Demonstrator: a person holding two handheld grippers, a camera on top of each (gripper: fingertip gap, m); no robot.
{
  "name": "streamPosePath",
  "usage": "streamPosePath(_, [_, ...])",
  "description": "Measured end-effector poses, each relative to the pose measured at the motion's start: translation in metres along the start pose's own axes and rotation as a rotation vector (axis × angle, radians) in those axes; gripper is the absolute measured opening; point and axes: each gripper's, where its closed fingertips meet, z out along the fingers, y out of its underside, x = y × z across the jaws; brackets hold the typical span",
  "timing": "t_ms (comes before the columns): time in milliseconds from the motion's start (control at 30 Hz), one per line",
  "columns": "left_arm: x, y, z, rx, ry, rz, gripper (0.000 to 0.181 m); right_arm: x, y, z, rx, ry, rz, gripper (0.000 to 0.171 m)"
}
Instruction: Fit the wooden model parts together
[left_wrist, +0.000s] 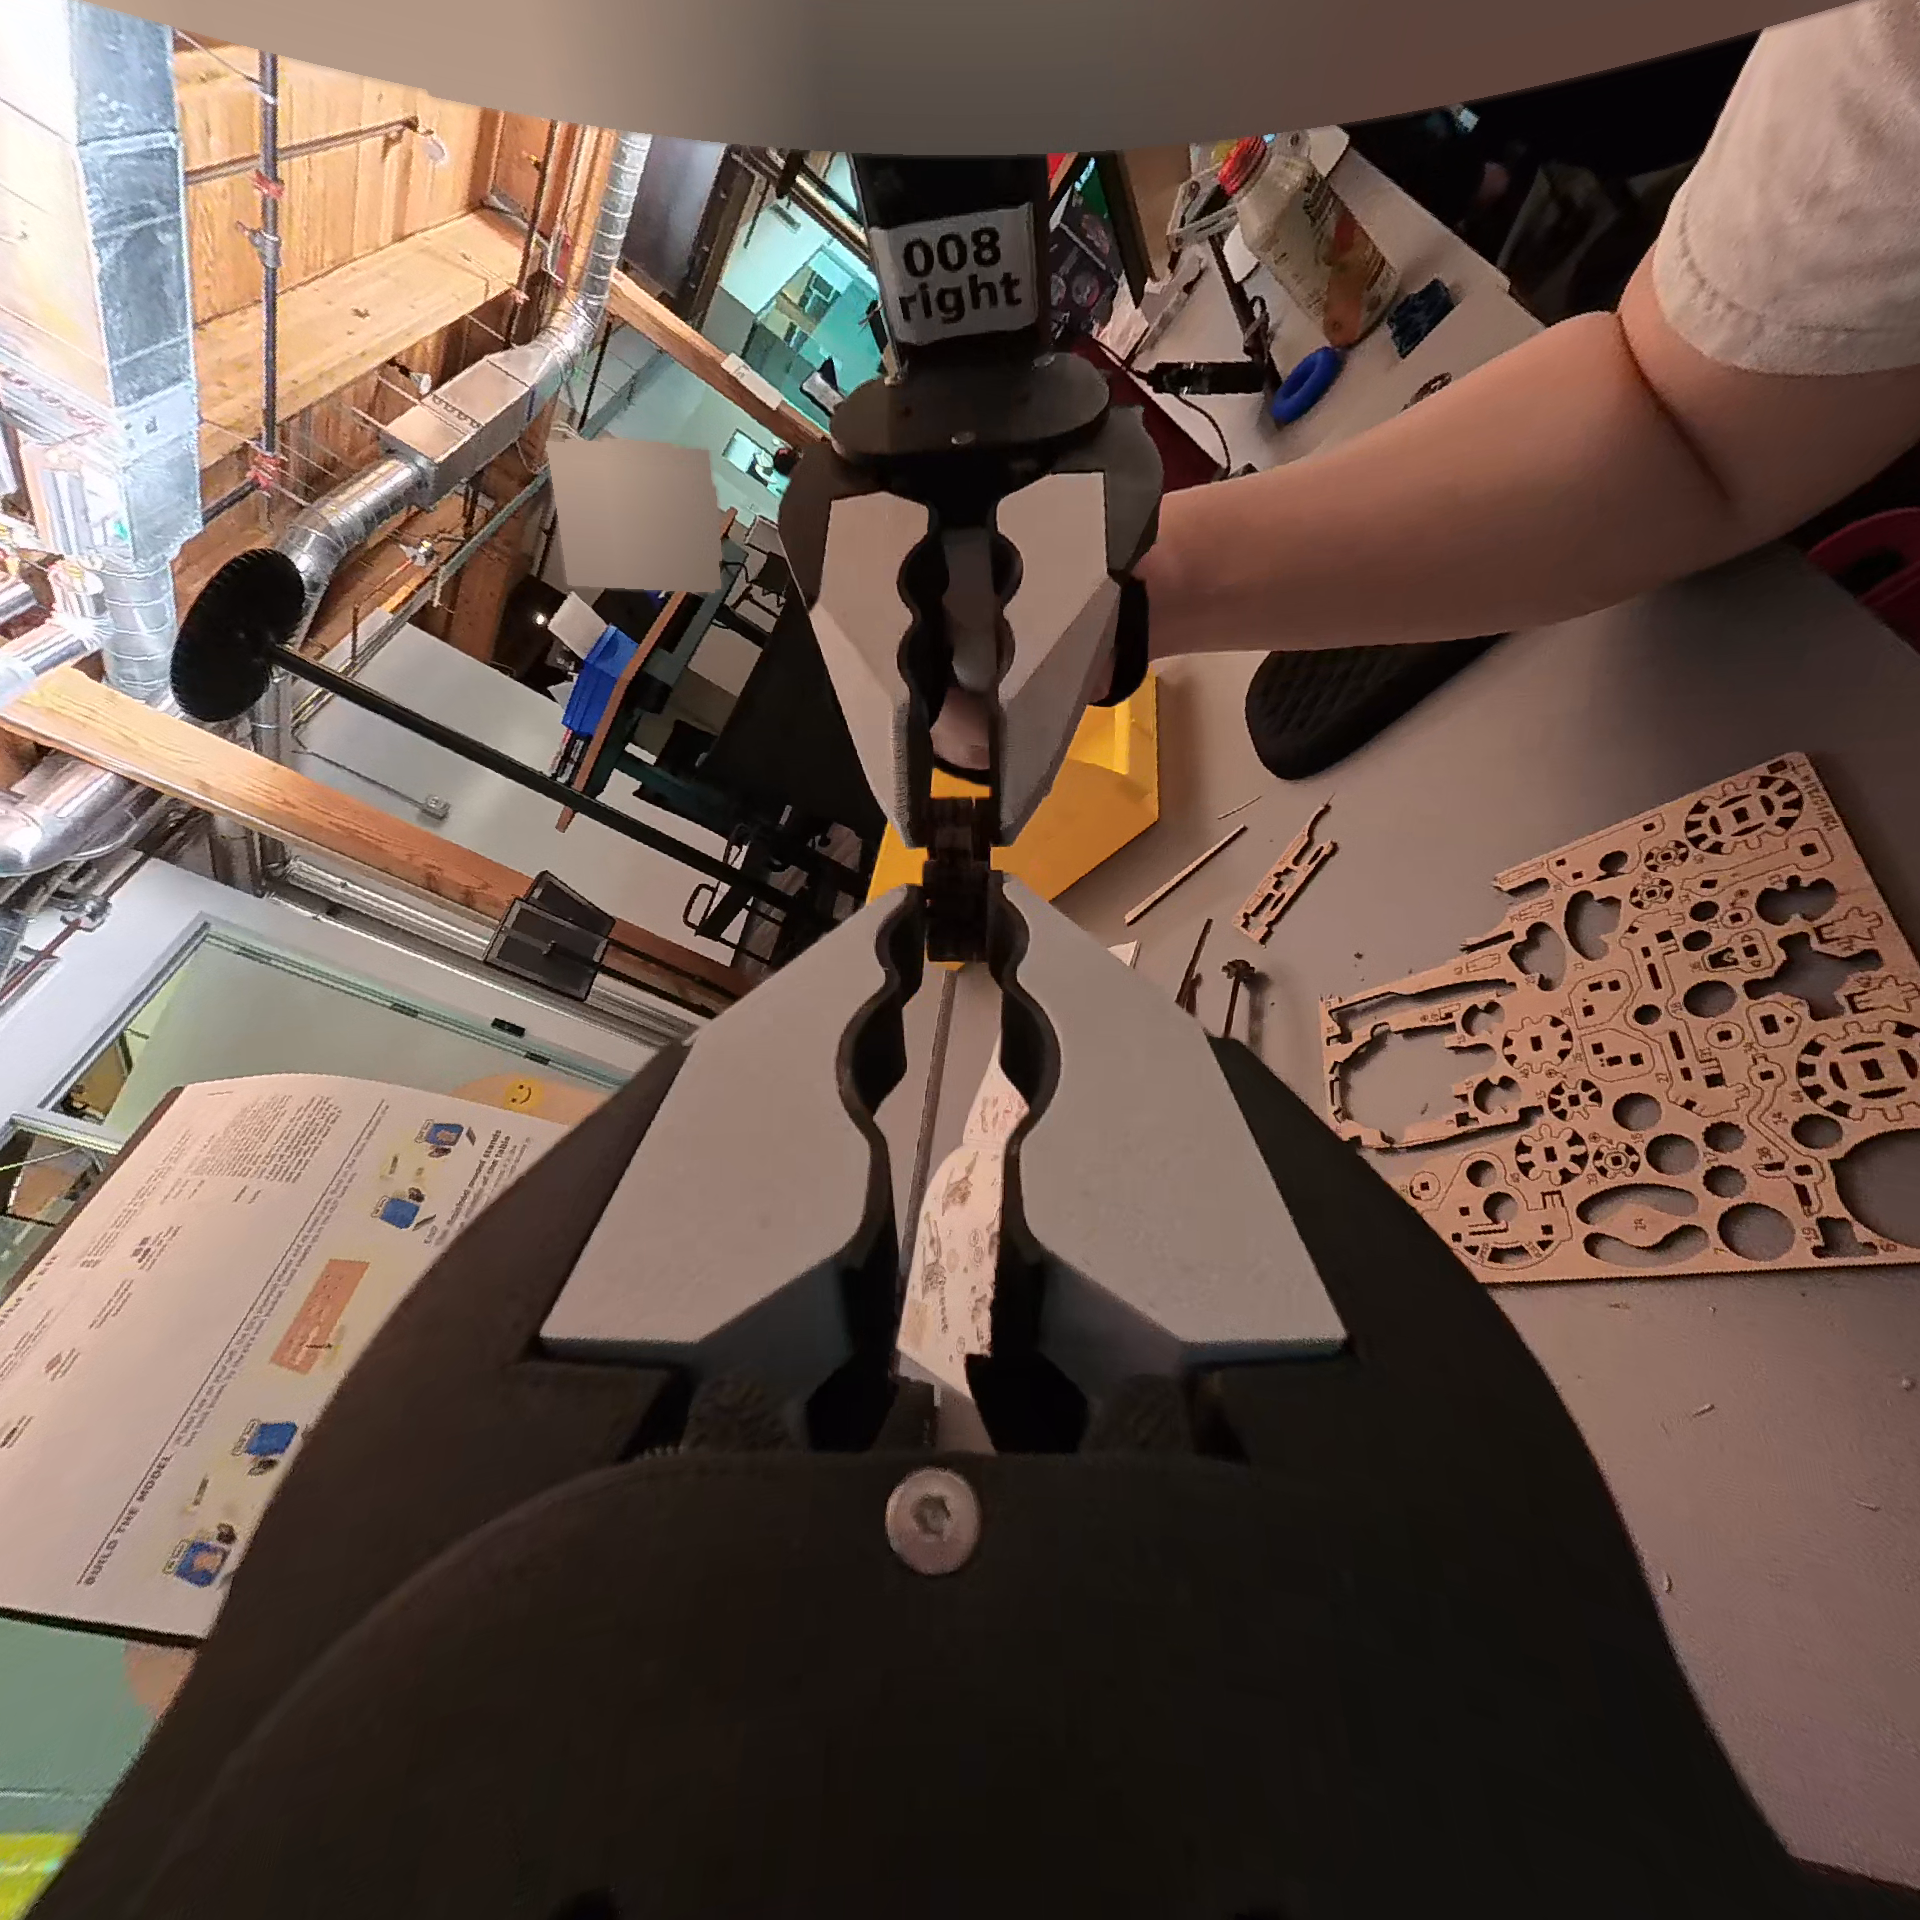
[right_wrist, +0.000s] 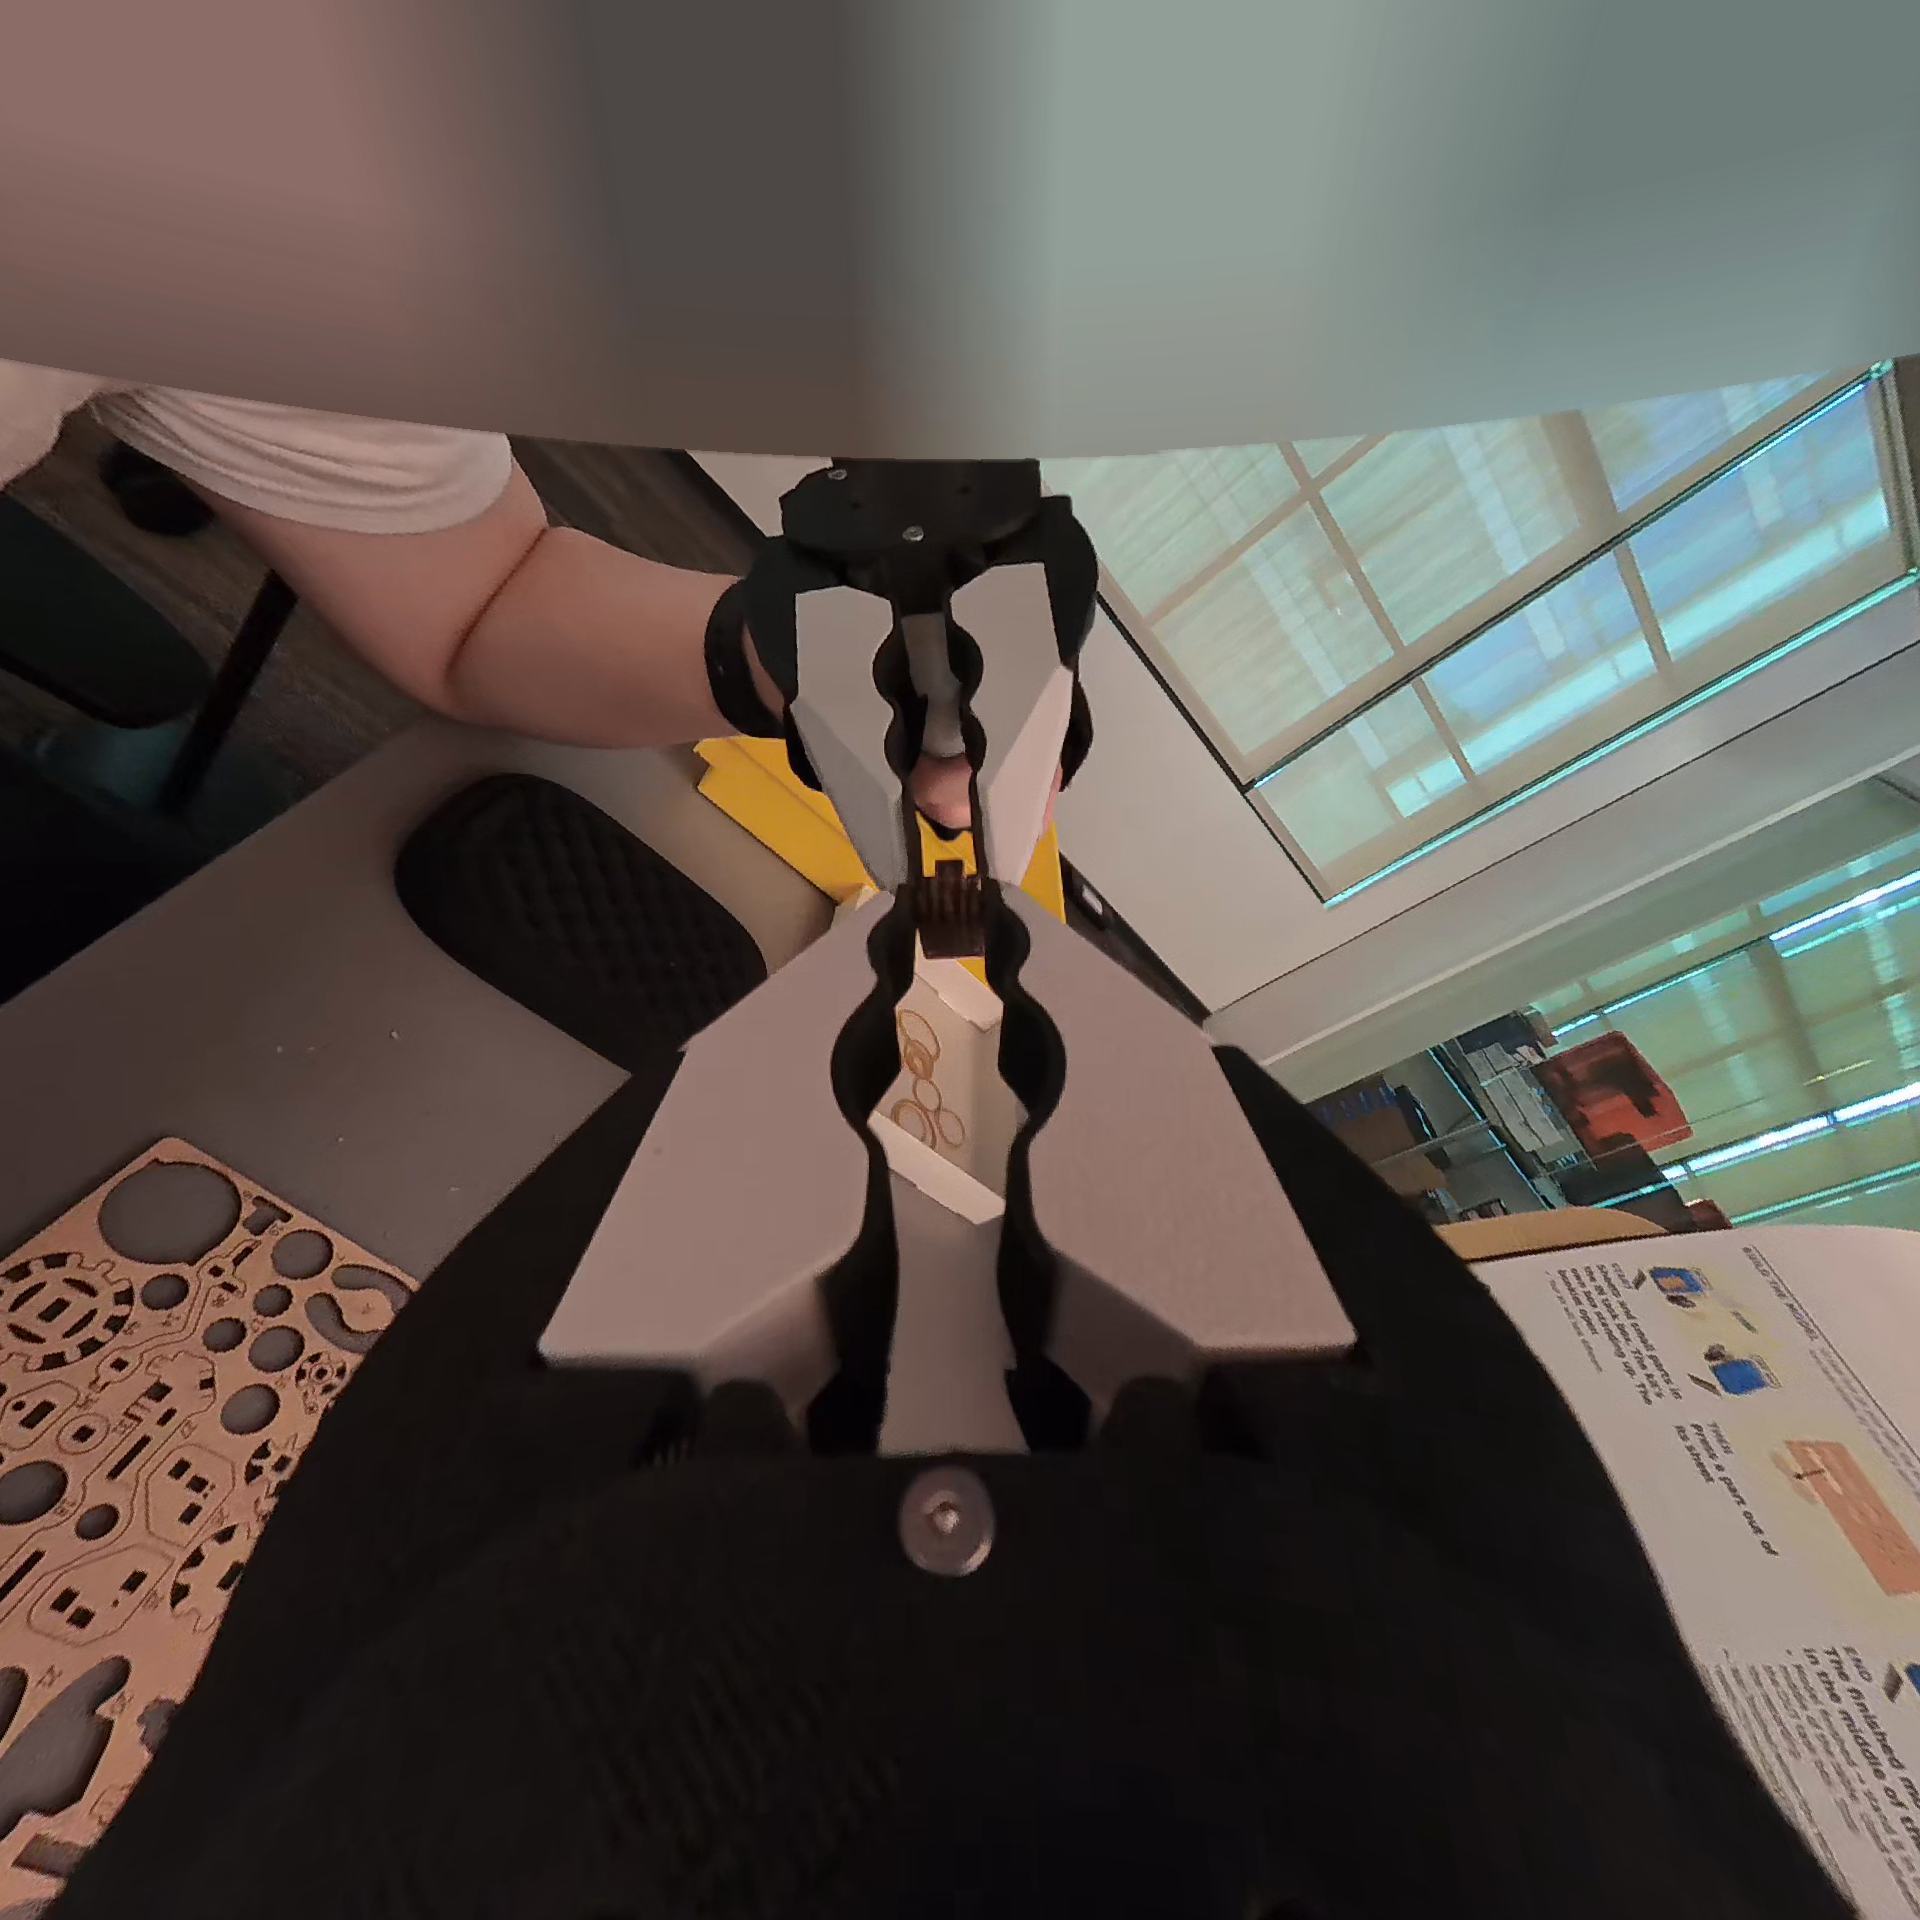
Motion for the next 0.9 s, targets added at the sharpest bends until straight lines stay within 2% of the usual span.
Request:
streamPosePath(367, [0.002, 0.004, 0.001, -0.011, 0.03, -0.052, 0.012, 0.0, 0.006, 0.002, -0.057, 0.01, 0.008, 0.012])
streamPosePath(533, [-0.006, 0.007, -0.001, 0.018, 0.037, -0.161, 0.025, 0.008, -0.005, -0.003, 0.058, 0.041, 0.056, 0.011])
streamPosePath(700, [-0.007, 0.0, 0.0, 0.075, 0.011, -0.136, 0.012, 0.008, -0.006, -0.003, 0.094, 0.029, 0.082, 0.011])
streamPosePath(900, [-0.004, -0.004, -0.002, 0.081, 0.021, -0.1, 0.01, 0.005, -0.012, -0.003, 0.163, 0.007, 0.103, 0.011])
